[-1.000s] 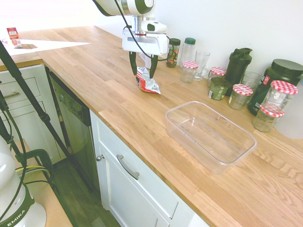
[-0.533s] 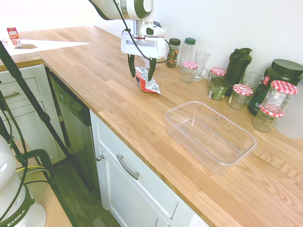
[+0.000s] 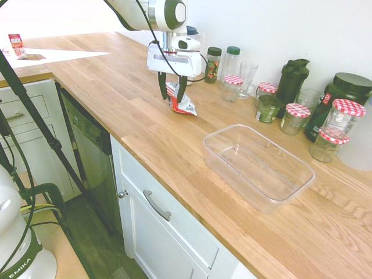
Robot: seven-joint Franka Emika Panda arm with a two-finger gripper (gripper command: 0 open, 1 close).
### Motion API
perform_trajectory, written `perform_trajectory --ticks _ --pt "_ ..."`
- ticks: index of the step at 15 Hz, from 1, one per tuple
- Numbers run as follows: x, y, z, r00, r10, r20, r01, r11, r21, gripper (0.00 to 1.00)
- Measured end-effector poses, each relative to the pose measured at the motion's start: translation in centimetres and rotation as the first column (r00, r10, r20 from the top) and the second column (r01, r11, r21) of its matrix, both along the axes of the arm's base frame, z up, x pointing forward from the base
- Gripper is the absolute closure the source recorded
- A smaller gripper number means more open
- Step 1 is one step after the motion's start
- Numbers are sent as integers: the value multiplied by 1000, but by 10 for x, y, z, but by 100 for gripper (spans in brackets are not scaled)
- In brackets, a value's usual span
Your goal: Put the chip bag into the container
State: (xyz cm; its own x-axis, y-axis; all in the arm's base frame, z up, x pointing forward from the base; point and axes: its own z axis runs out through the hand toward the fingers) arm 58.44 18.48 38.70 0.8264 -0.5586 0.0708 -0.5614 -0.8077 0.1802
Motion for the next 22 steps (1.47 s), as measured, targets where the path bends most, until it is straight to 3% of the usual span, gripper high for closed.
perform_trajectory --ticks 15,22 --pt "4 -18 2 1000 -17 -11 18 999 29 100" --pt "-39 -31 90 993 -38 109 30 997 77 100"
